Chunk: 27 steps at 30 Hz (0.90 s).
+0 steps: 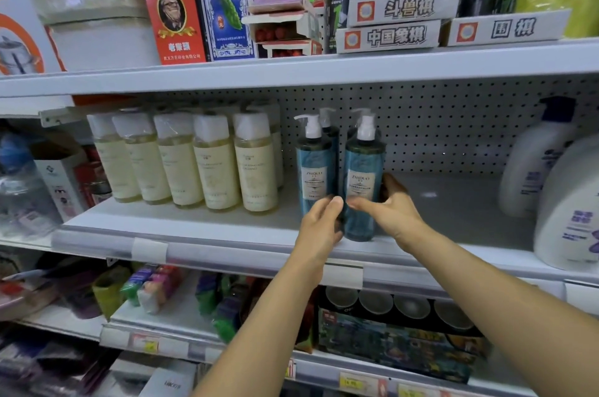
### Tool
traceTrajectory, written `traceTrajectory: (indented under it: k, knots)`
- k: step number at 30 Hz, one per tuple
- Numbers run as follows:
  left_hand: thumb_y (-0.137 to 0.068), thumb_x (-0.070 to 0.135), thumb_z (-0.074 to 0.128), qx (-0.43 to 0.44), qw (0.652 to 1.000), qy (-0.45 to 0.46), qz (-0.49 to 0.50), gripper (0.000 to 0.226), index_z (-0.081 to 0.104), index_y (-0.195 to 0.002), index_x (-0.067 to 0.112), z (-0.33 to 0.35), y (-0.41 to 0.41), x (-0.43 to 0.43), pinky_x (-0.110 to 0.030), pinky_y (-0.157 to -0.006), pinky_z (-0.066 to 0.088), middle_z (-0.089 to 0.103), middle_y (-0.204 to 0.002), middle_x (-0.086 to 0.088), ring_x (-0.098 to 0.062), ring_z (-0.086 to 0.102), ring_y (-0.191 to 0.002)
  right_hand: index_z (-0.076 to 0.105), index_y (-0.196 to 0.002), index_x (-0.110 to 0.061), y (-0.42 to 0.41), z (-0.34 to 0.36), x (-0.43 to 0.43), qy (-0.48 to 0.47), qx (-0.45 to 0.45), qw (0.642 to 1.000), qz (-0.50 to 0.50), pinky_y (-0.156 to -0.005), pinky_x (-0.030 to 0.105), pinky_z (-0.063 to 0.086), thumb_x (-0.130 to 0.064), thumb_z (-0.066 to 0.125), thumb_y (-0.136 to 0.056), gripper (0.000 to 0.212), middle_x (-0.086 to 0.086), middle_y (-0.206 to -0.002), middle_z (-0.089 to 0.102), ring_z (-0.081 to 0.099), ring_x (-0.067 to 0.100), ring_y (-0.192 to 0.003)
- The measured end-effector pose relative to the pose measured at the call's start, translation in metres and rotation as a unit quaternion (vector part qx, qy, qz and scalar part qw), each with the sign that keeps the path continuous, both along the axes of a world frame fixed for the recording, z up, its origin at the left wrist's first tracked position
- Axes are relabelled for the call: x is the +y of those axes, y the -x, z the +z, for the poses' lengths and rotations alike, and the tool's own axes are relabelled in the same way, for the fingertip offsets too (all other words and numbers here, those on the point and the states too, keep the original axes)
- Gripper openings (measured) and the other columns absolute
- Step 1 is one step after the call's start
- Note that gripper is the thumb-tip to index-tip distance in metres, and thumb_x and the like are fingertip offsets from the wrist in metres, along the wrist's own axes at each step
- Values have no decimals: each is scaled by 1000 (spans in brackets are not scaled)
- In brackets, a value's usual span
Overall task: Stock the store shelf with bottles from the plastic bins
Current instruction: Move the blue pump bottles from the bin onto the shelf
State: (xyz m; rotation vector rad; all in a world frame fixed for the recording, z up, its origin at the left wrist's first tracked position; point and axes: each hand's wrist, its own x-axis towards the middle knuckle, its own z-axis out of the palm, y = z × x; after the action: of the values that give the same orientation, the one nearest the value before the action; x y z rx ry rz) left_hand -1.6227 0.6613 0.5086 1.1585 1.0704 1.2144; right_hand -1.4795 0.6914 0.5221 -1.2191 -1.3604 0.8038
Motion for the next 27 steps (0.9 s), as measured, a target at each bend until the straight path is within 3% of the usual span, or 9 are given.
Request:
traceTrajectory:
  k: [3,9,15,22,27]
  knots:
    - [-102,39,51,7,1000,10,-5,31,59,-128,24,-1,-4,5,-38,-106,47,66,-127,2,-16,62,-119,55,-120,-21,-1,1,9,15,-9,1000,22,-71,16,50,-19,84,-76,53,-8,-103,68,65,7,-94]
    - [-102,40,50,13,1000,9,1,33,59,-130,23,-5,-6,11,-37,-104,48,66,-127,3,-15,61,-119,53,-118,-23,-1,-1,13,14,-9,999,28,-70,14,49,-17,82,-79,49,-11,-100,65,62,-2,-90]
    - [-102,37,51,1,1000,2,18,33,59,-131,23,-7,-8,8,-40,-106,47,65,-130,2,-16,61,-120,53,-127,-18,-5,2,12,28,-32,998,38,-68,12,49,-22,82,-78,56,-4,-111,66,63,1,-92]
    - [-103,30,52,-34,999,24,31,26,59,-126,20,2,-3,-2,-37,-101,50,69,-114,4,-14,65,-107,46,-128,-16,-2,-1,2,54,-73,996,7,-94,38,54,-22,80,-81,58,4,-124,62,61,21,-110]
    - [-101,30,56,-93,991,44,87,26,56,-124,18,-4,9,-24,-41,-103,50,62,-124,-4,-22,59,-119,44,-123,-13,-6,-16,-21,42,-113,989,-91,-98,38,45,-23,71,-89,44,7,-126,53,50,22,-117]
